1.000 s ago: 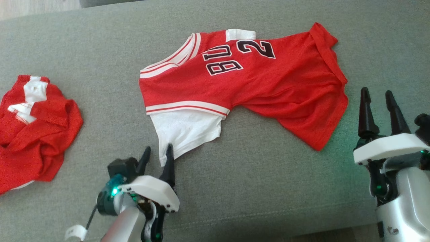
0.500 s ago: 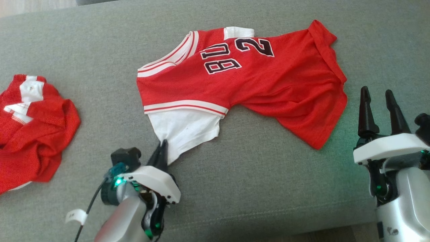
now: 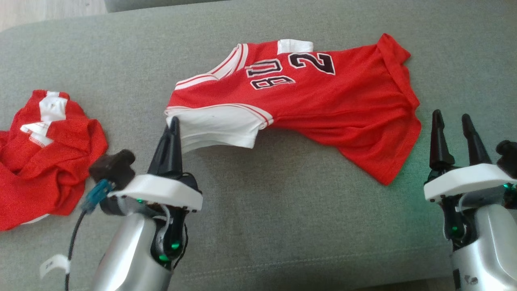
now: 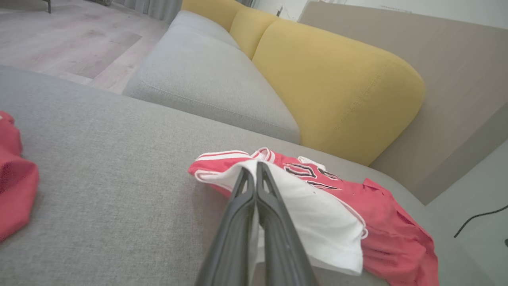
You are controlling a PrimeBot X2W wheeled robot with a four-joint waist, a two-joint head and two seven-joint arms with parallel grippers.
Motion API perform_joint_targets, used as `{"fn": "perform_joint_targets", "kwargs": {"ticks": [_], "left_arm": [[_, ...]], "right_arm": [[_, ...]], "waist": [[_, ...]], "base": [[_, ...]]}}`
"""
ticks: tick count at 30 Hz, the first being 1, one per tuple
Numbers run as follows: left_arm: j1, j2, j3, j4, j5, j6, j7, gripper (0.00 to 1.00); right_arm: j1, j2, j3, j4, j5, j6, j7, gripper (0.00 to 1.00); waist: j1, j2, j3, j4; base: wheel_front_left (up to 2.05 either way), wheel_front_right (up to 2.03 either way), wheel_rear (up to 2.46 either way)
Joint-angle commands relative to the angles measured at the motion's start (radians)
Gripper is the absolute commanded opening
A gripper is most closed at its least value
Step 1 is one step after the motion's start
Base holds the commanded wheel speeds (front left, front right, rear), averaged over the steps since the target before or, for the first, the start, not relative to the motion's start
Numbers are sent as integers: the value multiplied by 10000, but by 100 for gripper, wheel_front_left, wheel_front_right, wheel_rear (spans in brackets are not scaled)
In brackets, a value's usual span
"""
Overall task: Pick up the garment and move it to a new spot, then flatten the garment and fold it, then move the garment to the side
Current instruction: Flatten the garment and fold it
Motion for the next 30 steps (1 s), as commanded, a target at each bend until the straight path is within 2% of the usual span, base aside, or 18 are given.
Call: {"fn": "perform_joint_targets", "kwargs": {"ticks": [1,9,15,21,30], "left_arm": [[37,83,487,-708,102,30,-62,0],[301,83,521,-1584,164,96,-62,0],[245,83,401,-1624,167,90,-62,0],[64,83,309,-1621,153,67,-62,0],[-55,83,279,-1581,162,49,-62,0]], "right_arm": [[-279,-130,274,-199,-101,75,-2,100],[-713,-282,471,434,-568,75,214,100],[-1271,-520,723,1051,-1241,75,322,100],[-1860,-587,550,1835,-2127,75,446,100],[-2383,-469,257,2718,-2495,75,275,100]], "waist": [[0,0,-40,9],[0,0,267,15],[0,0,567,78],[0,0,835,218],[0,0,1033,335]], "base": [[0,0,0],[0,0,0],[0,0,0],[0,0,0],[0,0,0]]}}
